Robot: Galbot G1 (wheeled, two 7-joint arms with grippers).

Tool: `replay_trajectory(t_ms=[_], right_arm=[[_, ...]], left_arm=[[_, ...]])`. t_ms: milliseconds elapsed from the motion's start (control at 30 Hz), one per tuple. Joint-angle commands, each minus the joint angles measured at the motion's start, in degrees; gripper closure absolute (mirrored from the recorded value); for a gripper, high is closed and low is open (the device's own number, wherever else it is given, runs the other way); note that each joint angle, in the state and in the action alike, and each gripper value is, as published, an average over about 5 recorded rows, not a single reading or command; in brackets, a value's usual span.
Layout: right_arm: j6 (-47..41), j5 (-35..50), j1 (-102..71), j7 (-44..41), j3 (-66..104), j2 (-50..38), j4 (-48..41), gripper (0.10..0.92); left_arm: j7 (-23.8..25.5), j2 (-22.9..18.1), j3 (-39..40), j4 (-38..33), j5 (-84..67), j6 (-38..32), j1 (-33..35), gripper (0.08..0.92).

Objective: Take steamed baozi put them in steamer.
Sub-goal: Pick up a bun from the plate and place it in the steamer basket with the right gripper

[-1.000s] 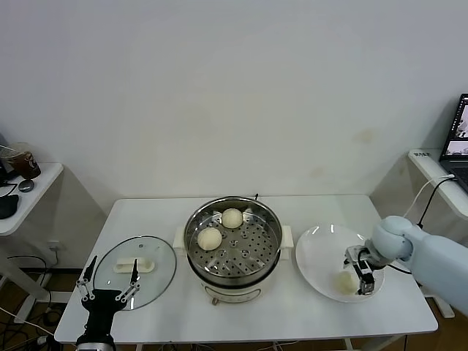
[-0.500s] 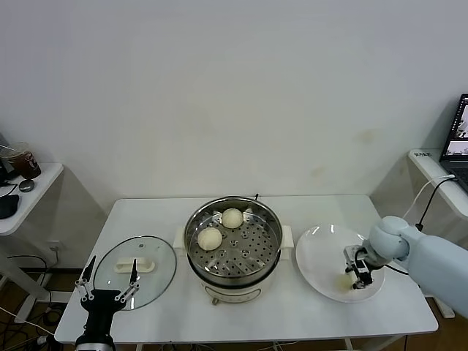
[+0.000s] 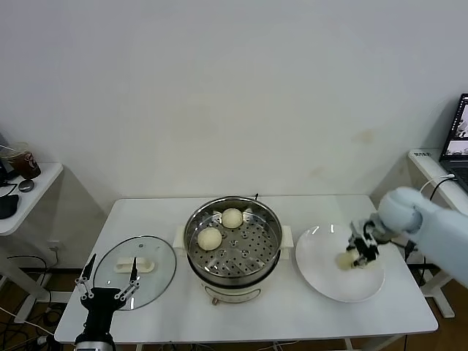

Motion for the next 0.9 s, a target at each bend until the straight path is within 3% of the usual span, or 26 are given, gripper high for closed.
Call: replay_trajectory(t_ms=[33, 433, 900], right_arm=[[4.27, 11.55, 30.64, -3.71, -10.57, 9.23, -0.40, 0.609], [16.84, 18.03, 35.37, 2.46, -24.53, 28.09, 3.22, 0.602], [34.17, 6.71, 28.86, 6.51, -33.55, 39.59, 0.31, 0.599]], left_arm=[[0.07, 0.03, 0.09, -0.05, -0.02, -0.01, -0.15, 0.177], [-0.11, -0.09, -0.80, 0.29, -0.51, -0.30, 0.05, 0.177], [0.15, -0.41, -2.25, 1.41, -0.38, -0.92, -0.13, 0.177]])
